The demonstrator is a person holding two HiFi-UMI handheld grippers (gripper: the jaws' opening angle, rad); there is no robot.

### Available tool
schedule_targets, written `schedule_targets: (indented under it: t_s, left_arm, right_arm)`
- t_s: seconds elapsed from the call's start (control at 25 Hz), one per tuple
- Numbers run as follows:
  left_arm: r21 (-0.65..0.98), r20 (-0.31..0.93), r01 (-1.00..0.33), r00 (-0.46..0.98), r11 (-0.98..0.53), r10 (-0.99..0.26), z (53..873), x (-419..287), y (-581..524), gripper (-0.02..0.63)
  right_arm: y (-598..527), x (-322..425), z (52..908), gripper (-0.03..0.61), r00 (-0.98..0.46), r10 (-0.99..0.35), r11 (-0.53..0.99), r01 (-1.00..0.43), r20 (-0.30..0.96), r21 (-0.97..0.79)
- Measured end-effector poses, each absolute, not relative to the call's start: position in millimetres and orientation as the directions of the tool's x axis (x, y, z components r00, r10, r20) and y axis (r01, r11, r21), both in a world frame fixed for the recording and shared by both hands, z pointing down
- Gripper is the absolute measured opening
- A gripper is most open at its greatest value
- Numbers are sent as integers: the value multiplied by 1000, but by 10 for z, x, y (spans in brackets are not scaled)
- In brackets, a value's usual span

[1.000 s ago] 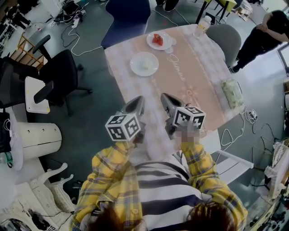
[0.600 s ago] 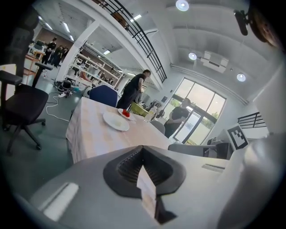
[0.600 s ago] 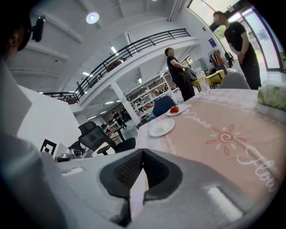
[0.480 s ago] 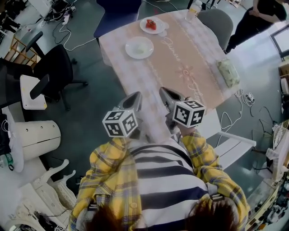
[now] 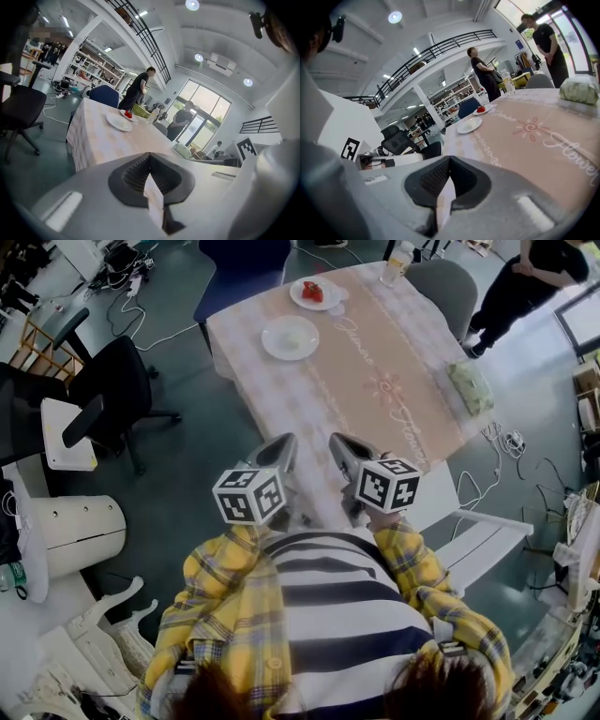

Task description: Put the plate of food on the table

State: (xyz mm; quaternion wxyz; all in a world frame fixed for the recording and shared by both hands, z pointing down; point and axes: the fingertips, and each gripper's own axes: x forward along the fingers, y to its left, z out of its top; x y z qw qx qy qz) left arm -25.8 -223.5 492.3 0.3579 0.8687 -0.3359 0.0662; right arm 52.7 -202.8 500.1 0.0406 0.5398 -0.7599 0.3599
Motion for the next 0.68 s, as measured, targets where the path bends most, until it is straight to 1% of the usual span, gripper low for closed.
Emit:
schedule_targets:
  t_s: [0.32, 0.68]
  left_arm:
    - [581, 346, -614, 781, -535, -520, 4880, -200, -2299, 0]
    - [594, 371, -633, 763, -496, -529, 4969, -236, -2333, -1]
  right_arm:
    - [-2110, 491, 4981, -2, -407, -796, 164, -858, 449, -487]
    - [-2210, 541, 4976, -2, -413, -795, 170, -855, 445, -490]
